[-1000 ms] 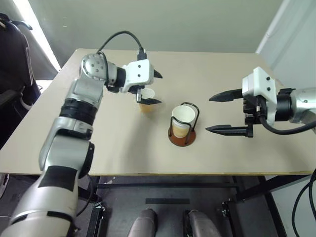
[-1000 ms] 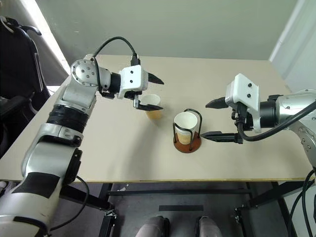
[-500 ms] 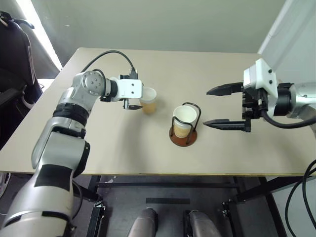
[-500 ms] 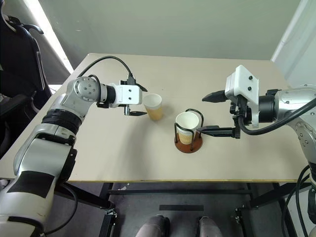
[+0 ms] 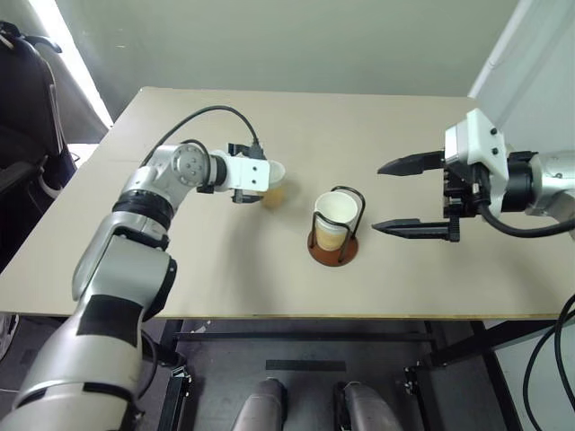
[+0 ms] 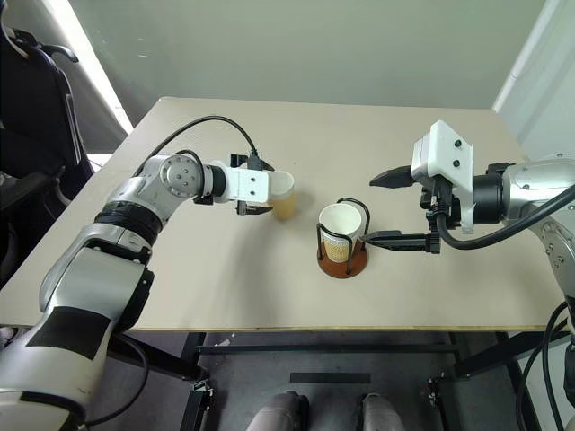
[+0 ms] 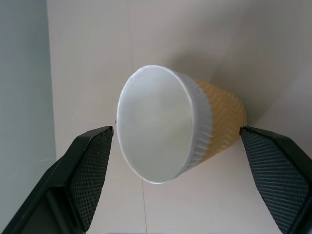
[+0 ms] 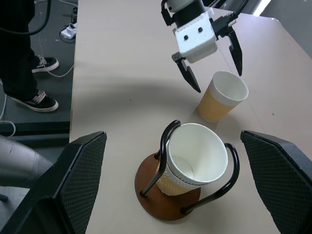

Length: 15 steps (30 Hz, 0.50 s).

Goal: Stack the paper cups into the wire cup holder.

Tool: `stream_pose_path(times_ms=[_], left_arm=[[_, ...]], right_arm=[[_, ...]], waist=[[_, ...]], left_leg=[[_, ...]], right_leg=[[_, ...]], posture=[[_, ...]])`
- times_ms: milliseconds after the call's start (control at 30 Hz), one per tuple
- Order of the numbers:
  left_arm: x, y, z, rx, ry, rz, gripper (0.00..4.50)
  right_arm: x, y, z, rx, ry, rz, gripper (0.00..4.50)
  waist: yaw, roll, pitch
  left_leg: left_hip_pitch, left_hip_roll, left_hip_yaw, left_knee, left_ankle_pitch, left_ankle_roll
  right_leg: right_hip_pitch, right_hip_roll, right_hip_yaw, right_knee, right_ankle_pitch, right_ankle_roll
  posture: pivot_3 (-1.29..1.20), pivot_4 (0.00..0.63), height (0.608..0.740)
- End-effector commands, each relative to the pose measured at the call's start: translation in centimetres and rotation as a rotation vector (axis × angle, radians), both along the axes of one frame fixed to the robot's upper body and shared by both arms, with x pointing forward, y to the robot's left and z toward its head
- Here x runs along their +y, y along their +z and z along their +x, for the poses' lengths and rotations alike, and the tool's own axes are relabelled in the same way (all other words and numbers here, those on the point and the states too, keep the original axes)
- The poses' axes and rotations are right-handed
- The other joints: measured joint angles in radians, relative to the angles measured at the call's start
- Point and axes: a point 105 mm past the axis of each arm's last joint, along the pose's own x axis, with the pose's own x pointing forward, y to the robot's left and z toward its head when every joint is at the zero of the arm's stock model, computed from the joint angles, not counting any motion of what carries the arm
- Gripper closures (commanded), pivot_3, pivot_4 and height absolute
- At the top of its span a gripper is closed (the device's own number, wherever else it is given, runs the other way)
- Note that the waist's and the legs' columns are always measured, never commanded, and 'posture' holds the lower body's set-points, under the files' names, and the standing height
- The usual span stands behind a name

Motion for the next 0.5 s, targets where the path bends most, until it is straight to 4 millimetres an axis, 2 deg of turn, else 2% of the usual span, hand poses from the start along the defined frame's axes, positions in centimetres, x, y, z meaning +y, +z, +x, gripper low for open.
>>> stream_pose_path(times_ms=[33, 100, 200, 433, 500], left_arm=[[-0.1, 0.4, 0.2, -0.028, -0.001, 0.025, 0.21], [-0.1, -0.2, 0.1, -0.017, -0.009, 0.044, 0.70], [-0.3, -0.3, -0.1, -0.012, -0.031, 0.050, 1.82], [-0.6, 1.2, -0.4, -0.001, -0.056, 0.023, 4.46], [-0.7, 1.9, -0.4, 0.001, -0.061, 0.006, 4.49]], right_arm=[[-0.2, 1.0, -0.5, -0.044, 0.005, 0.002, 0.00], [-0.1, 1.0, -0.5, -0.043, 0.004, 0.003, 0.00], [-0.2, 0.9, -0.5, -0.042, 0.001, 0.002, 0.00], [-0.4, 0.9, -0.4, -0.032, -0.007, -0.003, 0.00], [-0.4, 0.9, -0.4, -0.030, -0.009, -0.005, 0.00]], waist=[[0.000, 0.000, 0.000], [0.000, 0.000, 0.000], [0.001, 0.000, 0.000], [0.000, 0.000, 0.000], [0.001, 0.000, 0.000]], left_leg=[[0.000, 0.001, 0.000, 0.000, 0.000, 0.000], [0.000, 0.000, 0.000, 0.000, 0.000, 0.000], [0.000, 0.000, 0.000, 0.000, 0.000, 0.000], [0.000, 0.000, -0.001, 0.000, 0.000, -0.001], [0.000, 0.000, 0.000, 0.000, 0.000, -0.001]], right_leg=[[0.000, -0.001, 0.000, 0.000, 0.000, 0.000], [0.000, 0.000, 0.000, 0.000, 0.000, 0.000], [0.000, 0.001, 0.000, 0.000, 0.000, 0.000], [0.000, -0.001, 0.001, 0.000, 0.000, 0.000], [0.000, 0.000, 0.000, 0.000, 0.000, 0.000]], posture=[[0.00, 0.150, 0.740], [0.00, 0.150, 0.740], [0.00, 0.150, 0.740], [0.00, 0.150, 0.740], [0.00, 0.150, 0.740]])
